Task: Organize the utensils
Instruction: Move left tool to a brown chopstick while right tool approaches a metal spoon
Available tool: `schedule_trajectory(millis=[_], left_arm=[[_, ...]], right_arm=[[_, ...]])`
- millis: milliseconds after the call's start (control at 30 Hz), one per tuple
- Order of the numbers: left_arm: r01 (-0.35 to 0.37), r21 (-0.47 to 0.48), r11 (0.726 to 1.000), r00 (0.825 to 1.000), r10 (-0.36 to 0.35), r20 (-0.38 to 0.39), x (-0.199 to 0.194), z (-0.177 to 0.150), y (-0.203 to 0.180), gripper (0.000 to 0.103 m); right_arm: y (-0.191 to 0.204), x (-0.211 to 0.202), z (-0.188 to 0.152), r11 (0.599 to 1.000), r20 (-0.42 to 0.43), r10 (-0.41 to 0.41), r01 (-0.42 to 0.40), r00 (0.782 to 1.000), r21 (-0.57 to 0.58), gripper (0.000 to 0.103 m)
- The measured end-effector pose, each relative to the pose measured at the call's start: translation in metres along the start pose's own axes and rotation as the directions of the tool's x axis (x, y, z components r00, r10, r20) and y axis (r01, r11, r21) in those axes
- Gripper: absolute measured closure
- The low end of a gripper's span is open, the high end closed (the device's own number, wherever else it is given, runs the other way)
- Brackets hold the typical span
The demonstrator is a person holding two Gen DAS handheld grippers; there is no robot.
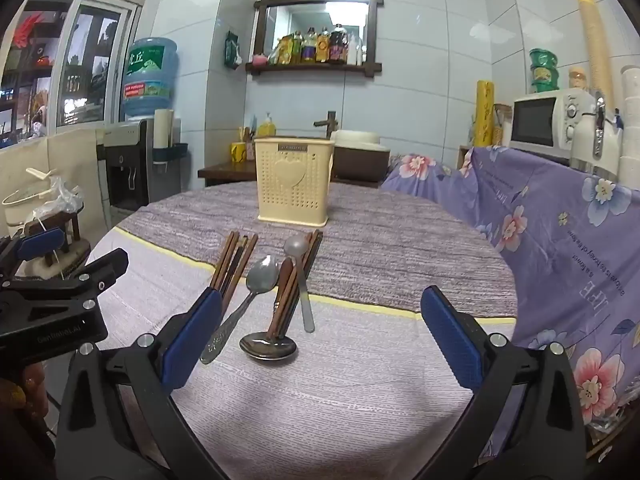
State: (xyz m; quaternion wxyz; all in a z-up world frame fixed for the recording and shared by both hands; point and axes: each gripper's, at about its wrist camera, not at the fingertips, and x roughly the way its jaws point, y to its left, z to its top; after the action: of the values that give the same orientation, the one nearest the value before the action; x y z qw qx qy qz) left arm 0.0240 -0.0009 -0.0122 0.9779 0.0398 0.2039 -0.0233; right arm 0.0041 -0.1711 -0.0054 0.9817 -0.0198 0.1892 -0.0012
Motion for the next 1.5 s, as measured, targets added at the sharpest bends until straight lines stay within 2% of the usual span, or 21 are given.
schedule_trajectory(millis=[233, 267, 367, 467, 533, 633, 667, 767, 867, 933, 1033, 1100, 1167, 1267, 1367, 1500], left_arm=[[0.006, 0.027, 1.0, 0.994, -0.003, -0.105, 0.031, 0.015, 0.011, 0.005], [0.008, 0.029, 1.0, 0.994, -0.004, -0.11, 0.035, 0.018, 0.012, 0.005], [0.018, 0.032, 0.999, 0.992, -0.014, -0.122, 0.051, 0.033, 0.017, 0.007], [0.027, 0.044, 0.999, 0.986, -0.019, -0.168, 0.074, 0.052, 0.018, 0.01], [0.036, 0.053, 0.998, 0.981, -0.025, -0.193, 0.088, 0.061, 0.017, 0.013], [0.054, 0.063, 0.997, 0.972, -0.038, -0.23, 0.106, 0.07, 0.016, 0.027], [0.06, 0.057, 0.997, 0.967, -0.044, -0.252, 0.113, 0.071, 0.016, 0.033], [0.092, 0.009, 0.996, 0.943, -0.084, -0.322, 0.129, 0.066, 0.017, 0.043], [0.105, -0.036, 0.994, 0.925, -0.111, -0.365, 0.137, 0.058, 0.018, 0.049], [0.105, -0.047, 0.993, 0.917, -0.115, -0.381, 0.14, 0.056, 0.017, 0.051], [0.098, -0.054, 0.994, 0.915, -0.112, -0.388, 0.145, 0.057, 0.017, 0.051], [0.09, -0.07, 0.993, 0.921, -0.11, -0.374, 0.145, 0.057, 0.02, 0.049], [0.066, -0.082, 0.994, 0.931, -0.091, -0.353, 0.144, 0.058, 0.023, 0.036], [0.036, -0.061, 0.998, 0.94, -0.054, -0.336, 0.144, 0.062, 0.023, 0.032], [0.038, -0.031, 0.999, 0.939, -0.046, -0.341, 0.146, 0.062, 0.021, 0.031], [0.052, -0.035, 0.998, 0.929, -0.061, -0.365, 0.152, 0.061, 0.017, 0.02]], right_arm=[[0.003, 0.038, 0.015, 0.996, -0.109, 0.019, -0.029, 0.994, -0.087, 0.006], [0.0, 0.049, 0.016, 0.994, -0.136, 0.023, -0.037, 0.99, -0.102, 0.008], [0.001, 0.064, 0.027, 0.992, -0.15, 0.052, -0.069, 0.987, -0.105, 0.014], [-0.002, 0.088, 0.042, 0.991, -0.2, 0.075, -0.095, 0.977, -0.096, 0.023], [-0.005, 0.11, 0.052, 0.992, -0.25, 0.079, -0.102, 0.965, -0.08, 0.028], [-0.01, 0.137, 0.057, 0.992, -0.311, 0.116, -0.123, 0.943, -0.003, 0.034], [-0.01, 0.147, 0.058, 0.992, -0.333, 0.126, -0.129, 0.935, 0.011, 0.037], [-0.004, 0.171, 0.06, 0.99, -0.386, 0.136, -0.139, 0.912, 0.02, 0.044], [0.002, 0.194, 0.061, 0.985, -0.445, 0.169, -0.171, 0.88, 0.035, 0.051], [0.01, 0.206, 0.061, 0.984, -0.465, 0.162, -0.176, 0.87, 0.012, 0.053], [0.017, 0.223, 0.063, 0.984, -0.494, 0.154, -0.179, 0.856, -0.004, 0.056], [0.021, 0.232, 0.064, 0.984, -0.509, 0.15, -0.176, 0.847, -0.002, 0.059], [0.024, 0.239, 0.063, 0.986, -0.52, 0.134, -0.168, 0.844, -0.018, 0.059], [0.028, 0.249, 0.061, 0.987, -0.539, 0.123, -0.16, 0.833, -0.022, 0.061], [0.029, 0.253, 0.06, 0.988, -0.546, 0.114, -0.152, 0.83, -0.026, 0.063], [0.031, 0.254, 0.06, 0.988, -0.55, 0.108, -0.152, 0.828, -0.035, 0.066]])
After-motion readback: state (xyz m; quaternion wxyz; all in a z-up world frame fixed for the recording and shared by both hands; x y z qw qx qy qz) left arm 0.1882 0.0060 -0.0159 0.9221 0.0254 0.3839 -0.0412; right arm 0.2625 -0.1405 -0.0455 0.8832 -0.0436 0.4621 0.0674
